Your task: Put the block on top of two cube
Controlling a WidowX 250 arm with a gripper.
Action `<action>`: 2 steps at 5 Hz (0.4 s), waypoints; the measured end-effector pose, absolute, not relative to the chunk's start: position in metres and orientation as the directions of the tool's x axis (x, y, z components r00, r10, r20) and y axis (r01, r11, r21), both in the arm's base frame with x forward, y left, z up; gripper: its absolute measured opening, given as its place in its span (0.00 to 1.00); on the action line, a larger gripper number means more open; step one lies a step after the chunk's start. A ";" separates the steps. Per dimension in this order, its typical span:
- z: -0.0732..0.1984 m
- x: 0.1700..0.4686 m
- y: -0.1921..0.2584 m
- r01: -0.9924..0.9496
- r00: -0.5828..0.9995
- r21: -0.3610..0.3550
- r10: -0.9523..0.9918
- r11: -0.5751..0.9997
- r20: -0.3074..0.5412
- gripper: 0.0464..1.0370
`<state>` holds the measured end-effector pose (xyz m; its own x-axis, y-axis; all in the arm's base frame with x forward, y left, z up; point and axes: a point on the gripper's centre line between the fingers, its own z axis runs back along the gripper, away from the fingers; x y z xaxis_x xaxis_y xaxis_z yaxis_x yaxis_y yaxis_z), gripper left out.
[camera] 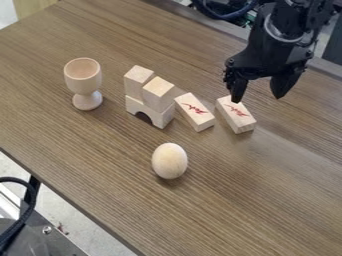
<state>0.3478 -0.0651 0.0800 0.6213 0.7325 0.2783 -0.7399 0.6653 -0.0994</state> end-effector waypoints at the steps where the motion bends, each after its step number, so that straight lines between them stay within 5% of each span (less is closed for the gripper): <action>1: 0.067 0.343 -0.064 -0.745 0.630 -0.065 0.732 0.664 0.260 0.96; 2: 0.065 0.345 -0.062 -0.748 0.624 -0.077 0.738 0.659 0.258 0.96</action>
